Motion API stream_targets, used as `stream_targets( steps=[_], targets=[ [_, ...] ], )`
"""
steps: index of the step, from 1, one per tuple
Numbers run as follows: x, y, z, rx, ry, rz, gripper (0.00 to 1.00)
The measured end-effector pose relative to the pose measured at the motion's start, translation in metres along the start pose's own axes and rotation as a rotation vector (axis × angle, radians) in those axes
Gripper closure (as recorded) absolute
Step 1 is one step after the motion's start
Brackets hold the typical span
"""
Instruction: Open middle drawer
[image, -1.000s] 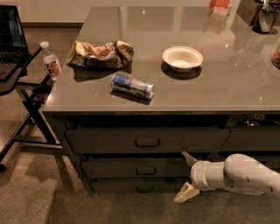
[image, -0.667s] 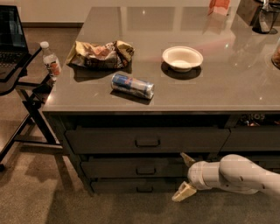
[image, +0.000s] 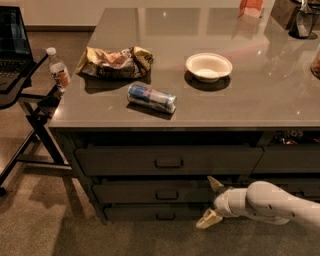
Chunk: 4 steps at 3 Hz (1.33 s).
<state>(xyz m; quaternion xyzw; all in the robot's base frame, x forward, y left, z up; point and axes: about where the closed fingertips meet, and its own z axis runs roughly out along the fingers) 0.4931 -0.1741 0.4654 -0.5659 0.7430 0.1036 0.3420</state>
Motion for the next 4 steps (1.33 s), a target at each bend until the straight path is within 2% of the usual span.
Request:
stream_targets(
  steps=[2, 3, 4],
  targets=[
    [0.024, -0.028, 0.029, 0.103, -0.019, -0.051, 0.00],
    [0.028, -0.039, 0.042, 0.126, -0.025, -0.084, 0.00],
    [0.028, -0.052, 0.051, 0.127, -0.056, -0.108, 0.00]
  ],
)
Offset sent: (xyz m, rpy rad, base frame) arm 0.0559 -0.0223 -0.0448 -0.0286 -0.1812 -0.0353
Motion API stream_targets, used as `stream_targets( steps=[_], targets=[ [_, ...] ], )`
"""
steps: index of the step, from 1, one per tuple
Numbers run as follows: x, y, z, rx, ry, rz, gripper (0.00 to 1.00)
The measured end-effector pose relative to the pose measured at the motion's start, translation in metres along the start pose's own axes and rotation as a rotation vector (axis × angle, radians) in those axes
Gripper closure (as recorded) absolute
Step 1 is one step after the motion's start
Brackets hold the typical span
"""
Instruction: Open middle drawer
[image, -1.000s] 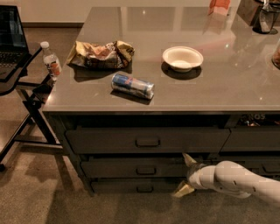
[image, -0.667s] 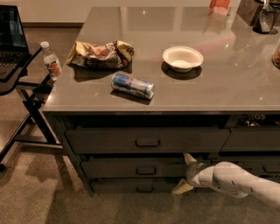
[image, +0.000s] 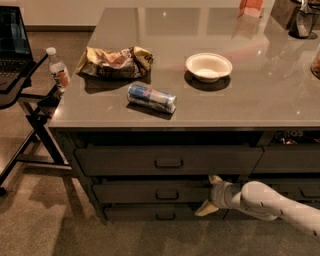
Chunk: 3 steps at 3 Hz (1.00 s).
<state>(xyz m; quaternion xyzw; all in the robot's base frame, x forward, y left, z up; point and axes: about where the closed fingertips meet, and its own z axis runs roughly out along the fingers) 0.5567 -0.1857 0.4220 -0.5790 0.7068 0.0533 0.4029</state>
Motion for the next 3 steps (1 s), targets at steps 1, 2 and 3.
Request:
stream_targets(
  steps=[1, 2, 3],
  targets=[
    [0.001, -0.009, 0.008, -0.028, -0.055, 0.005, 0.00],
    [0.003, -0.011, 0.015, -0.068, -0.092, 0.015, 0.00],
    [0.007, -0.007, 0.018, -0.095, -0.094, 0.015, 0.00]
  ],
)
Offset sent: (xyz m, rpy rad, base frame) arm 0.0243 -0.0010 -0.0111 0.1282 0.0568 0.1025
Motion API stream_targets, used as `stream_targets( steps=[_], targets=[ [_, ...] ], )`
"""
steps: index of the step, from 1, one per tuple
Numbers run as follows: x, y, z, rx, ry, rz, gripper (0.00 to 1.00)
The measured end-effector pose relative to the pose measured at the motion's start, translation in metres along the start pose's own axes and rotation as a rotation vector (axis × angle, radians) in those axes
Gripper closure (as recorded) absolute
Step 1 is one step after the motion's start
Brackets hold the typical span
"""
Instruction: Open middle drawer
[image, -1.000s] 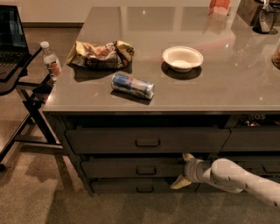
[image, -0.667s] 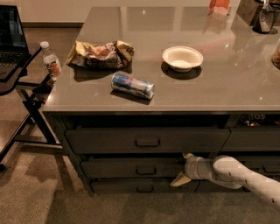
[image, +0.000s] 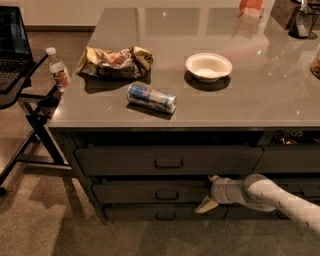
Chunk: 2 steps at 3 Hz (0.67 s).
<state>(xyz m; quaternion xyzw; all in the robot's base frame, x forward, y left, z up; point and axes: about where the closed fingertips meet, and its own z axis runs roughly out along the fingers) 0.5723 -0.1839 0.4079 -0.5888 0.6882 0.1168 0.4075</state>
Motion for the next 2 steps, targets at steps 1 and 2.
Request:
stream_targets(
  steps=[1, 2],
  targets=[
    [0.0005, 0.0026, -0.0029, 0.003, 0.018, -0.014, 0.00],
    [0.0005, 0.0026, -0.0029, 0.003, 0.018, -0.014, 0.19]
  ],
)
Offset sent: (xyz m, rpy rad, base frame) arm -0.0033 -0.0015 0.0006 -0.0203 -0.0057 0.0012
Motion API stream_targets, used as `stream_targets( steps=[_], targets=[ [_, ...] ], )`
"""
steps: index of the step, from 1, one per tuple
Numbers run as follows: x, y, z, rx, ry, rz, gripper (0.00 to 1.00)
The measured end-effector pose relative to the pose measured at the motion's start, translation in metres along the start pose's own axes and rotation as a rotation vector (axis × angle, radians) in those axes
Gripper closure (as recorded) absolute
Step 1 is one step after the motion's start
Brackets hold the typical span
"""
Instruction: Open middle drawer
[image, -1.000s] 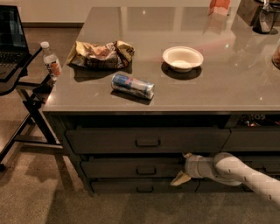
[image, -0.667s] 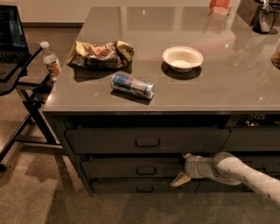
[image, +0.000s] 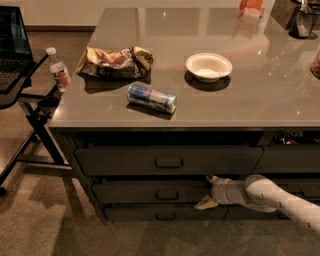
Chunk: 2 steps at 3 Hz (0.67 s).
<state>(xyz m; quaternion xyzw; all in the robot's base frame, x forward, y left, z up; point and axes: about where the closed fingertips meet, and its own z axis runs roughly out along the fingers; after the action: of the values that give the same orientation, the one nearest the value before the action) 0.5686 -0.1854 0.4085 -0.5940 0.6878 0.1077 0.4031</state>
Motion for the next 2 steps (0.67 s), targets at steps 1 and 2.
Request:
stream_targets(
  steps=[1, 2],
  targets=[
    [0.0000, 0.0000, 0.0000, 0.000, 0.000, 0.000, 0.42],
    [0.0000, 0.0000, 0.0001, 0.000, 0.000, 0.000, 0.66]
  ],
)
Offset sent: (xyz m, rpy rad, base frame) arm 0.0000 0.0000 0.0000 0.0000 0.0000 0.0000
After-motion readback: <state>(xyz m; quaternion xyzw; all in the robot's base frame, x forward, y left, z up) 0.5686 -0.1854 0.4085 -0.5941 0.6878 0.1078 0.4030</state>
